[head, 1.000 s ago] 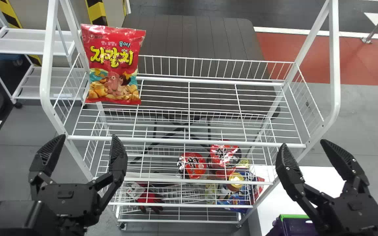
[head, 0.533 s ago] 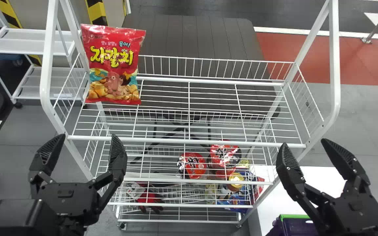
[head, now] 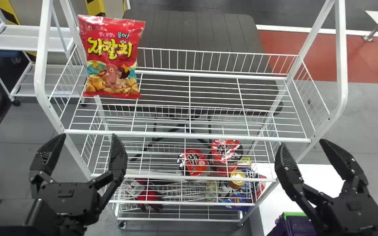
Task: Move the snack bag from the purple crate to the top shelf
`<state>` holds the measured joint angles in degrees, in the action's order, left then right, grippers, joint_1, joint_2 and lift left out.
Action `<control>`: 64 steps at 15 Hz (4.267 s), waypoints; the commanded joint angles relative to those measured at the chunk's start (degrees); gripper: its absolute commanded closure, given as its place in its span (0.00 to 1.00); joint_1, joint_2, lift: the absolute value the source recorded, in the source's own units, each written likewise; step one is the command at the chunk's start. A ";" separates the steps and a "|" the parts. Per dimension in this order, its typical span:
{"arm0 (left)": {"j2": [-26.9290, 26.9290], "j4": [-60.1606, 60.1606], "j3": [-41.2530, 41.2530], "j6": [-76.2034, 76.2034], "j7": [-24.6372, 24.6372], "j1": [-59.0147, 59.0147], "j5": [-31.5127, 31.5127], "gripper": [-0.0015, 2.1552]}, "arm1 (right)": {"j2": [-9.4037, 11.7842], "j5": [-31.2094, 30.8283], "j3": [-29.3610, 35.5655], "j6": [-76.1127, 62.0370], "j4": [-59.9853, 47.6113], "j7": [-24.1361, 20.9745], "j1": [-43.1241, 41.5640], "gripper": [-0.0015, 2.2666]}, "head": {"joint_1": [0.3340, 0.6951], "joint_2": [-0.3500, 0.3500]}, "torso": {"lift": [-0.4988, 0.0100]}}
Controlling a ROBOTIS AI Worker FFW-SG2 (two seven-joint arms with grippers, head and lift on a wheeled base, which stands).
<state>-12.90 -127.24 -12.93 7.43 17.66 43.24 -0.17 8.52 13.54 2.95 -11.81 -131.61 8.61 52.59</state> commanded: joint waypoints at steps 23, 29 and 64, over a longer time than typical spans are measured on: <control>0.07 0.50 0.01 -0.01 -0.09 -0.61 -0.35 0.04 | -0.08 -0.62 0.04 -0.88 0.74 -0.44 -0.12 0.08 | 1.00 0.40 | 0.73; 0.07 0.50 0.01 -0.01 -0.09 -0.61 -0.35 0.04 | 0.09 -0.97 0.04 -0.88 0.74 -0.61 -0.12 0.08 | 1.00 0.40 | 0.68; 0.16 0.50 -0.17 -0.01 -0.17 -0.97 -0.35 0.04 | 1.06 -2.64 -0.84 -0.88 1.71 -0.61 -0.47 0.08 | 1.00 0.41 | 0.40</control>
<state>-12.82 -126.81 -13.10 7.42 17.49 42.41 -0.48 9.50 10.90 2.11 -12.68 -130.06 7.99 52.12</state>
